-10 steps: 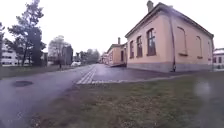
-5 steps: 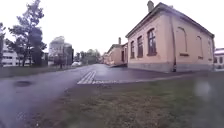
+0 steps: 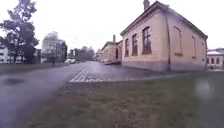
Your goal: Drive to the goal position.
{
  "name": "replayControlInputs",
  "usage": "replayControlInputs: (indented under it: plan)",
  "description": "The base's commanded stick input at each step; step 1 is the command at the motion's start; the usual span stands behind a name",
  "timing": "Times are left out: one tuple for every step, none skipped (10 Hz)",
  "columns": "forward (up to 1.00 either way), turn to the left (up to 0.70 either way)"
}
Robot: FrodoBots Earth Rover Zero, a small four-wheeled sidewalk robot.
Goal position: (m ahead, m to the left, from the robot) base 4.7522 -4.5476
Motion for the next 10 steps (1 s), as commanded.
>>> replayControlInputs:
  plan:
    - [0.7, -0.35]
    - [0.7, -0.35]
    - [0.7, -0.35]
    - [0.7, -0.35]
    - [0.7, -0.35]
    - [0.7, 0.0]
    - [0.7, 0.0]
    - [0.7, 0.0]
    - [0.7, 0.0]
    - [0.7, 0.0]
